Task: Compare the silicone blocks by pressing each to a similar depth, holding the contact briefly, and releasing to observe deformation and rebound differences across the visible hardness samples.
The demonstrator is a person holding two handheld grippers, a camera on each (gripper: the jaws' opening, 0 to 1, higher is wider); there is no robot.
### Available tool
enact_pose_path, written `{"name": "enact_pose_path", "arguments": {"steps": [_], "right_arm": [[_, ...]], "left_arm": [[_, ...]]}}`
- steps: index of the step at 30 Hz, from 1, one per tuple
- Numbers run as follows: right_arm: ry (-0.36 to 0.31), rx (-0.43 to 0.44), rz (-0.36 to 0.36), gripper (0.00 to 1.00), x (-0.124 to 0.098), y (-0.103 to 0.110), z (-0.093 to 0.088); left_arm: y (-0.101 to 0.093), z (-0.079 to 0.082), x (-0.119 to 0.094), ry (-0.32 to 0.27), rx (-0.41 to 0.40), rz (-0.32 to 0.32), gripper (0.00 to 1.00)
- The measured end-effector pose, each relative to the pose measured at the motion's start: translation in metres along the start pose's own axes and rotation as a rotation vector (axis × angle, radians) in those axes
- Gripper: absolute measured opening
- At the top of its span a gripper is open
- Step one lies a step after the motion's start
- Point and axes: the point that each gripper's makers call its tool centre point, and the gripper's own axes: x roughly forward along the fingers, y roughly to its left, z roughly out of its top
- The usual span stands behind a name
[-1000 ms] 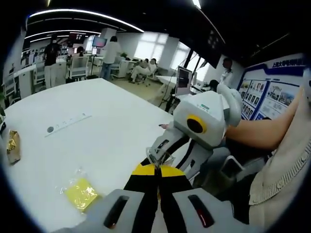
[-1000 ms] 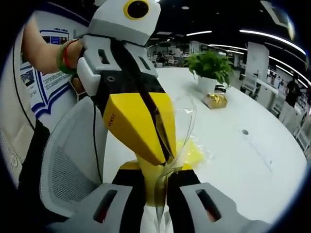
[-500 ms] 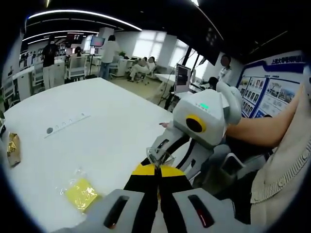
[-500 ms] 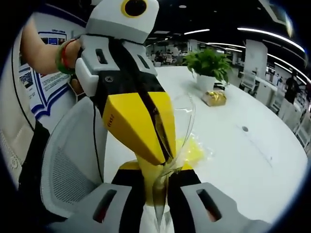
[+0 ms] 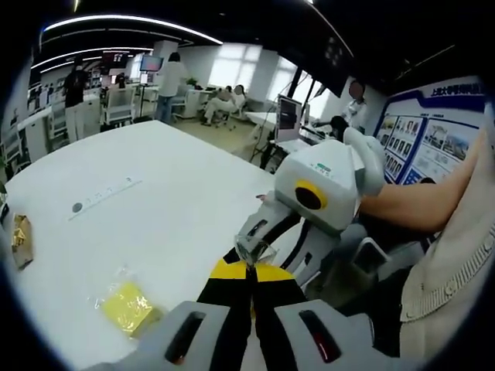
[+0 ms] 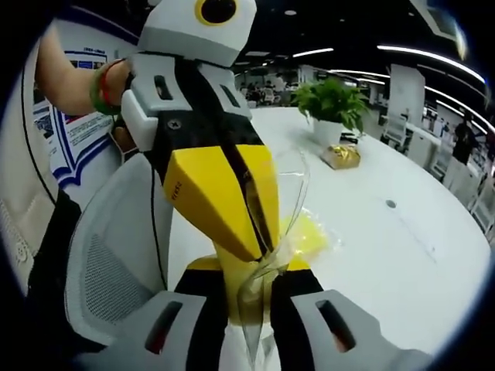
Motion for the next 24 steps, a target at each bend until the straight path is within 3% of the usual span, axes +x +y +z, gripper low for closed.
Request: {"name": "enact_pose_path", "arguments": {"steps": [9,24], "right_arm": [[-0.005,0.028,0.005,0.21,-0.0024,0.0049,-0.0011],[-0.021,0.045,0.002,0.26,-0.0038,0.0090,0.0003]], "left_arm": [[-0.0042,-0.0026,-0.0007,0.011,-0.046,-0.001,0.00],[-0.0062,-0.0030,-0.0046,0.007,-0.048,-0.010,0.00]]}}
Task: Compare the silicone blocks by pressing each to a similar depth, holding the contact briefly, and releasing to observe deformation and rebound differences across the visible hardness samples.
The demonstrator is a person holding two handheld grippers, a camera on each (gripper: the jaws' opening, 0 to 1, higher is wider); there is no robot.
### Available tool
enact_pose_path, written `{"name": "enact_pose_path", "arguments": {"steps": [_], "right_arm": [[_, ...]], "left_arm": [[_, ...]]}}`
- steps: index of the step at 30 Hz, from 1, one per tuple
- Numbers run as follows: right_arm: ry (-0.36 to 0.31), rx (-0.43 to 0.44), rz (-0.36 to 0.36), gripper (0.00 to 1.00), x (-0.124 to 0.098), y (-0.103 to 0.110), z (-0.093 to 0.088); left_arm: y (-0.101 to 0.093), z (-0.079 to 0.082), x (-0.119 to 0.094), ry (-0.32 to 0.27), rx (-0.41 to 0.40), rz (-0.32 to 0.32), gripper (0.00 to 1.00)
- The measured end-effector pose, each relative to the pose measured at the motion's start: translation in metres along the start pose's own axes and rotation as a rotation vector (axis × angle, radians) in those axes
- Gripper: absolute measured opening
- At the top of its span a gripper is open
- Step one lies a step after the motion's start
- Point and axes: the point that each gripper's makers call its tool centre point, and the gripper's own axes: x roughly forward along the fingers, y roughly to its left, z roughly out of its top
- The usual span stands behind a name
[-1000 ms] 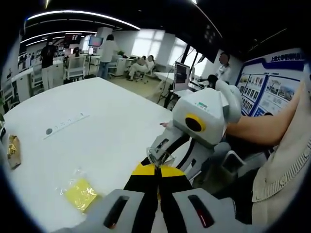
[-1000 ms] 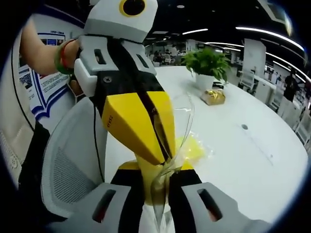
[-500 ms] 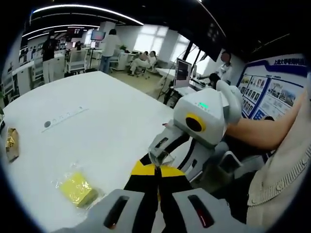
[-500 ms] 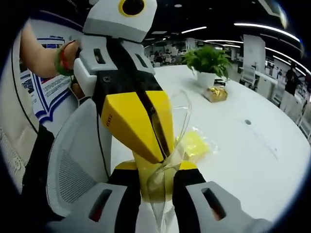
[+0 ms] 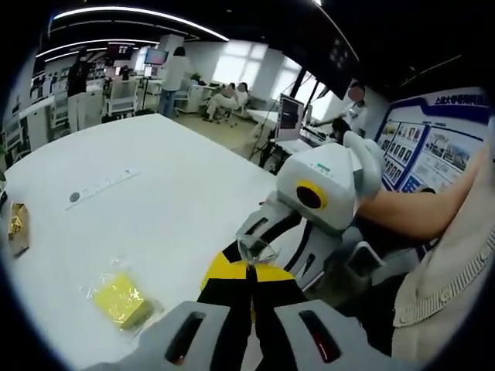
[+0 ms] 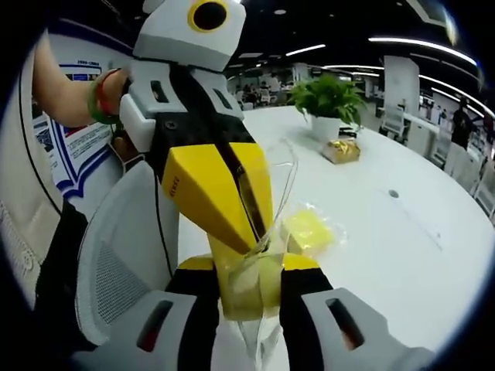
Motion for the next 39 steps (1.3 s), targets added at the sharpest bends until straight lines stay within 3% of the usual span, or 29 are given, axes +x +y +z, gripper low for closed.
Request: {"name": "enact_pose_path", "arguments": {"steps": [11,18,24,29,31,36,39], "right_arm": [[0.013,0.034,-0.024,0.35,0.003,-0.004,-0.001],[0.028,0.048,-0.074,0.51,0.001,-0.009,-0.008],[-0.004,0.055,-0.117,0.57,-0.007,-0.012,-0.005],[-0.071,0.103,-0.192,0.62,-0.022,-0.018,-0.001],[-0.142,0.158,-0.210,0.65,-0.031,-0.018,0.005],[-0.263,0.191,-0.276,0.68,-0.055,-0.021,0.009],[-0.272,0.201,-0.302,0.70,-0.065,-0.021,0.003]], "left_arm": [[0.008,0.001,-0.004,-0.042,-0.081,-0.010,0.00],[0.010,0.001,-0.005,-0.062,-0.106,-0.010,0.00],[0.013,-0.002,-0.005,-0.072,-0.122,-0.008,0.00],[0.017,-0.005,-0.005,-0.086,-0.143,-0.003,0.00],[0.020,-0.005,-0.006,-0.095,-0.156,-0.001,0.00],[0.025,-0.005,-0.006,-0.120,-0.194,0.003,0.00],[0.029,-0.008,-0.004,-0.128,-0.211,0.011,0.00]]}}
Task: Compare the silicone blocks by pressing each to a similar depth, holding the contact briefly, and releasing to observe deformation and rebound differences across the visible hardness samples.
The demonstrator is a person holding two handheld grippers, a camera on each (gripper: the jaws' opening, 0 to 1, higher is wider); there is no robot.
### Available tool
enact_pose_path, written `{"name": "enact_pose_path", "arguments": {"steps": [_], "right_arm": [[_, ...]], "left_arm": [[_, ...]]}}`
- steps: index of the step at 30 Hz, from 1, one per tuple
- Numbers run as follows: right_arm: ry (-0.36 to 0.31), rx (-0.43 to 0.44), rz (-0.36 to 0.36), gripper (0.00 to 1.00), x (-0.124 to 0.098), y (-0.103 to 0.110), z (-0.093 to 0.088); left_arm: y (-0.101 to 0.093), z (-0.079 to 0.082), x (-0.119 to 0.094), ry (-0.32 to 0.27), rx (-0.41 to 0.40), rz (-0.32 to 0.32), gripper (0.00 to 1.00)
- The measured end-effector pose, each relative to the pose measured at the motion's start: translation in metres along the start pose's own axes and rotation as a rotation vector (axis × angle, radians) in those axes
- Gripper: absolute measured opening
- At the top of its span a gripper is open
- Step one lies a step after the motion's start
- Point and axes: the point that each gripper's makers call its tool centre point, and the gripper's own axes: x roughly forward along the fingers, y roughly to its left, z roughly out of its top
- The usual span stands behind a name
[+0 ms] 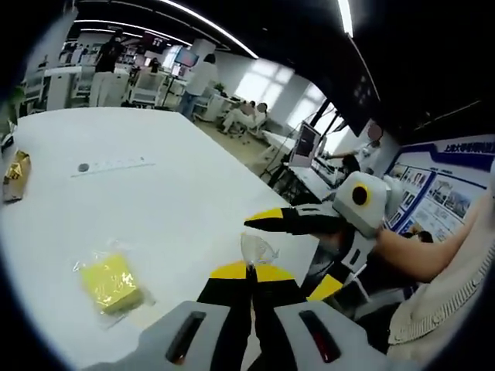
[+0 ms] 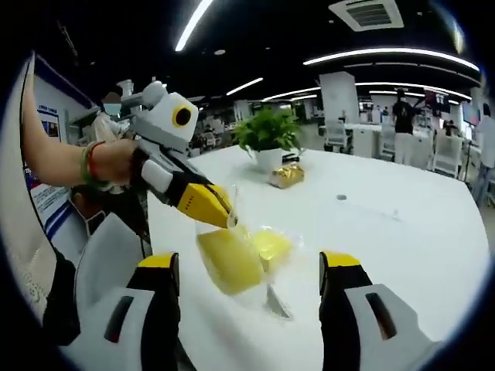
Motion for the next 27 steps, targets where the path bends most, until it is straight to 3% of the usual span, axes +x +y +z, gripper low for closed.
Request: {"name": "enact_pose_path", "arguments": {"steps": [10,18,23,27], "right_arm": [[0.013,0.106,-0.079,0.83,-0.051,-0.003,-0.023],[0.043,0.168,-0.183,0.84,-0.090,-0.018,-0.048],[0.066,0.219,-0.240,0.82,-0.103,-0.031,-0.061],[0.049,0.249,-0.281,0.82,-0.108,-0.042,-0.062]], "left_arm": [[0.027,-0.008,0.023,-0.020,-0.100,0.025,0.00],[0.044,0.000,0.065,-0.050,-0.191,0.019,0.00],[0.048,0.005,0.092,-0.037,-0.234,-0.015,0.00],[0.052,0.007,0.117,-0.020,-0.254,-0.039,0.00]]}}
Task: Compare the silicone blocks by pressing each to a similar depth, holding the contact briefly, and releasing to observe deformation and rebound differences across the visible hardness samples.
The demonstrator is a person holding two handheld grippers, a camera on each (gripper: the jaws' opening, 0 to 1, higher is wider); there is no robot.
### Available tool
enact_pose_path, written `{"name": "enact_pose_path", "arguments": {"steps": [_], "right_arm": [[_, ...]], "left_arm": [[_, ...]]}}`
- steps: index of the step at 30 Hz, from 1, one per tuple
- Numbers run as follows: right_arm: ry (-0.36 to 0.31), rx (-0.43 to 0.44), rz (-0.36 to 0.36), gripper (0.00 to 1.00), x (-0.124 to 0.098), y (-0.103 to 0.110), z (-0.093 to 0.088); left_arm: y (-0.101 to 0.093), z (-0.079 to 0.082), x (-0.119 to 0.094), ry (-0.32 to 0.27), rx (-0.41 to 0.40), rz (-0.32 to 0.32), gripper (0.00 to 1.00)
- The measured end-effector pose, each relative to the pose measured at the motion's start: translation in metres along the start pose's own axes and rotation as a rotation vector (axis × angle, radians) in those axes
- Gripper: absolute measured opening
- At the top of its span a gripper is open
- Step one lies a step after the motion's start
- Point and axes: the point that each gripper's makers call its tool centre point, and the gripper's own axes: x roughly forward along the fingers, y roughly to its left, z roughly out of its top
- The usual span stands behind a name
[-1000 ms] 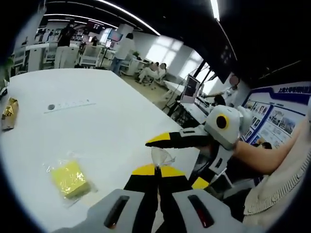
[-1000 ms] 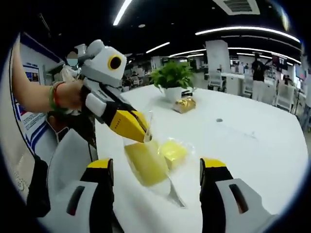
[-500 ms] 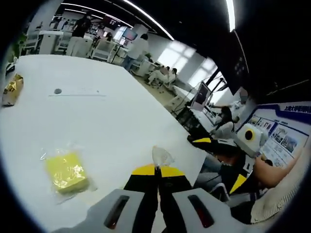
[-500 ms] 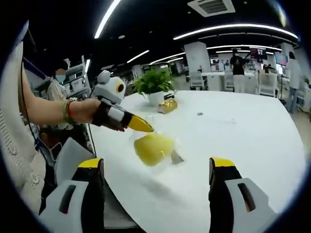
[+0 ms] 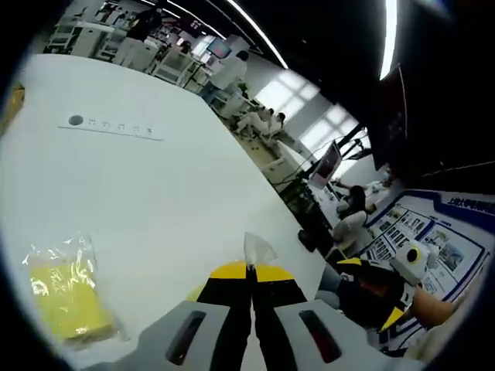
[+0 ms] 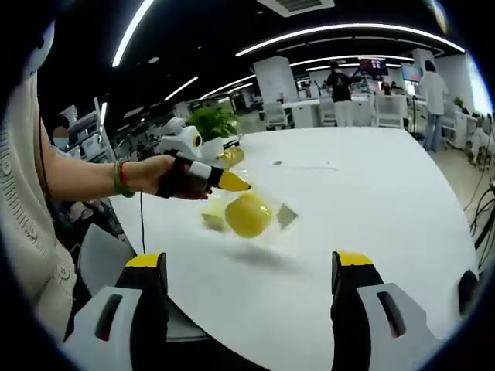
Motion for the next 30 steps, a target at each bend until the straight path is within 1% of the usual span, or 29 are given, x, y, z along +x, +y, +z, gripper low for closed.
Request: {"name": "enact_pose_path", "arguments": {"steps": [3,4,5,6,7,8,11,14,15,16,18,20,22,25,27,30], "right_arm": [[0.015,0.004,-0.016,0.81,0.000,-0.005,-0.003],[0.020,0.006,-0.022,0.80,0.000,-0.008,-0.004],[0.028,0.008,-0.024,0.80,0.000,-0.010,-0.006],[0.036,0.017,-0.029,0.79,0.001,-0.012,-0.008],[0.039,0.021,-0.033,0.79,0.001,-0.013,-0.009],[0.041,0.023,-0.035,0.79,0.001,-0.014,-0.010],[0.055,0.034,-0.038,0.78,0.005,-0.016,-0.014],[0.069,0.033,-0.037,0.77,0.008,-0.018,-0.017],[0.078,0.034,-0.035,0.77,0.009,-0.018,-0.019],[0.081,0.035,-0.035,0.77,0.009,-0.018,-0.019],[0.087,0.036,-0.035,0.77,0.010,-0.020,-0.020],[0.087,0.040,-0.036,0.77,0.011,-0.021,-0.020],[0.087,0.041,-0.037,0.77,0.012,-0.023,-0.020],[0.089,0.043,-0.033,0.76,0.015,-0.023,-0.019],[0.097,0.045,-0.031,0.76,0.017,-0.023,-0.020],[0.096,0.045,-0.022,0.76,0.021,-0.022,-0.019]], "left_arm": [[0.004,0.008,0.014,-0.020,-0.085,-0.028,0.00],[0.008,0.011,0.019,-0.024,-0.093,-0.033,0.00],[0.011,0.012,0.023,-0.032,-0.125,-0.031,0.00],[0.017,0.016,0.029,-0.049,-0.169,-0.019,0.00],[0.022,0.017,0.032,-0.048,-0.170,-0.008,0.00],[0.028,0.019,0.036,-0.049,-0.150,0.007,0.00],[0.043,0.021,0.044,-0.048,-0.165,0.042,0.00],[0.066,0.019,0.049,-0.033,-0.174,0.101,0.00],[0.069,0.018,0.049,-0.030,-0.173,0.110,0.00],[0.080,0.017,0.050,-0.027,-0.186,0.143,0.00],[0.087,0.015,0.051,-0.020,-0.185,0.152,0.00],[0.097,0.012,0.052,-0.010,-0.191,0.181,0.00],[0.103,0.012,0.053,-0.011,-0.191,0.186,0.00],[0.112,0.008,0.055,0.006,-0.179,0.215,0.00],[0.118,0.006,0.055,0.017,-0.187,0.230,0.00],[0.126,0.001,0.055,0.042,-0.155,0.259,0.00]]}}
